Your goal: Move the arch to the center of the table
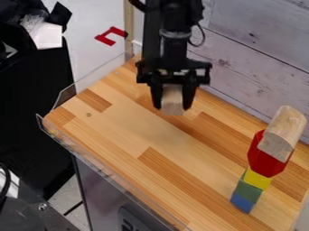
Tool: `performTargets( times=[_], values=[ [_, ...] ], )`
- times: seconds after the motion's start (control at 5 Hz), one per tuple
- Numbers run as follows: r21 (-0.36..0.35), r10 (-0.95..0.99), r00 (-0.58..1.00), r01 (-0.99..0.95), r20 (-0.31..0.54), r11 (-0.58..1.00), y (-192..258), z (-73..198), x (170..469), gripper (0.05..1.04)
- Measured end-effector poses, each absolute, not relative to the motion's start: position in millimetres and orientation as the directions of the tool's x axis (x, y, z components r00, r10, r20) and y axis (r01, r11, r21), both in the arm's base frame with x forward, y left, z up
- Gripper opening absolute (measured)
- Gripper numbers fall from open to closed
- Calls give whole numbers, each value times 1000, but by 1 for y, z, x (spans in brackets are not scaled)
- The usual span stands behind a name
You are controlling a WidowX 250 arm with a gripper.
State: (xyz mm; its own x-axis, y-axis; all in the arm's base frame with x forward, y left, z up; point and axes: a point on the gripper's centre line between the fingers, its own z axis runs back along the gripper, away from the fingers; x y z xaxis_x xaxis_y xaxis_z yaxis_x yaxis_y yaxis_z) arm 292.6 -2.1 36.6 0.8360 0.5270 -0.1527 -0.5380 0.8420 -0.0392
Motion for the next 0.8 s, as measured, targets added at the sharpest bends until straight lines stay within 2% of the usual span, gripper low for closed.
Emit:
performTargets(
  times=[0.4,0.8],
  values=[
    [13,71,984,-70,-164,997,-7,25,274,604],
    [49,-31,987,39,-155,998,-14,21,272,604]
  ],
)
